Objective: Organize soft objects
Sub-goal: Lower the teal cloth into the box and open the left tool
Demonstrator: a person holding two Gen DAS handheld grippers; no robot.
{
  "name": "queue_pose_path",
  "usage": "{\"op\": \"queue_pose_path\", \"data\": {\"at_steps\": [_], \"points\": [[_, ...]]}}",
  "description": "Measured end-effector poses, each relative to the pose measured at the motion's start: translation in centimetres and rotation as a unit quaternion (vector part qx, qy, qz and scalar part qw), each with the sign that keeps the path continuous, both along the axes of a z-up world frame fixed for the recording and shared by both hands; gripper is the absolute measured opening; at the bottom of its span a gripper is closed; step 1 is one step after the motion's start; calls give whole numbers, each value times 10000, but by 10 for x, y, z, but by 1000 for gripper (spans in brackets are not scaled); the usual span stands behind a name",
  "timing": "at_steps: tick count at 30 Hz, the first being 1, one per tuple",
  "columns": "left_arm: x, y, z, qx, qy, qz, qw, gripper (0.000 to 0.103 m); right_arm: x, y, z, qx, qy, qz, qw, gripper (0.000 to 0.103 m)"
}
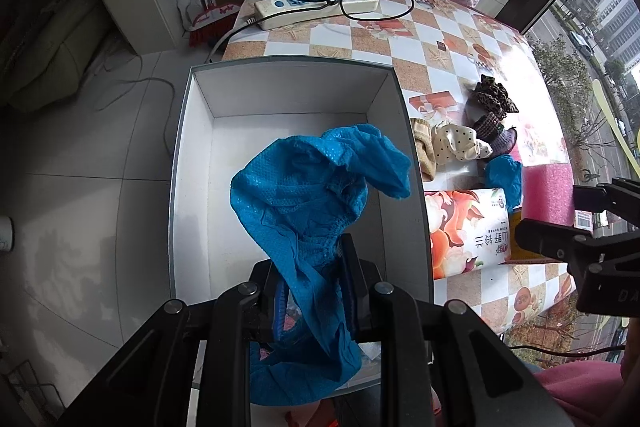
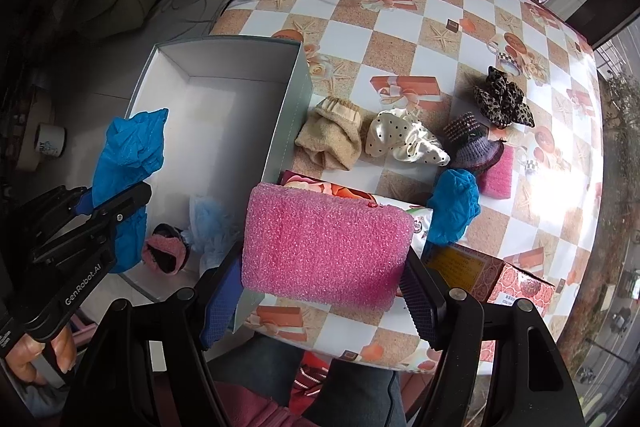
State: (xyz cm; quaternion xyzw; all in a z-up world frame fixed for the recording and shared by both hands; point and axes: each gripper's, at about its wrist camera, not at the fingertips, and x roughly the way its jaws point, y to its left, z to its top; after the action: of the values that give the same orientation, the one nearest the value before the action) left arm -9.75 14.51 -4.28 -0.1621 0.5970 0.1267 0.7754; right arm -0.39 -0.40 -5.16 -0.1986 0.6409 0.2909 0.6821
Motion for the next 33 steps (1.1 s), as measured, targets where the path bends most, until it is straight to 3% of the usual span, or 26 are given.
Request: {"op": "queue_pose_path", "data": {"at_steps": [30, 32, 33], "points": [[-16, 20, -29, -198, 283, 638, 9974, 25, -7, 79, -2, 328, 195, 628, 9973, 73], [-16, 21, -29, -196, 272, 681, 9971, 27, -6, 82, -2, 344, 204, 619, 9973, 73], [-17, 21, -29, -179, 270, 701, 9970, 33, -5, 84, -2, 361, 221, 626, 9971, 73]]}}
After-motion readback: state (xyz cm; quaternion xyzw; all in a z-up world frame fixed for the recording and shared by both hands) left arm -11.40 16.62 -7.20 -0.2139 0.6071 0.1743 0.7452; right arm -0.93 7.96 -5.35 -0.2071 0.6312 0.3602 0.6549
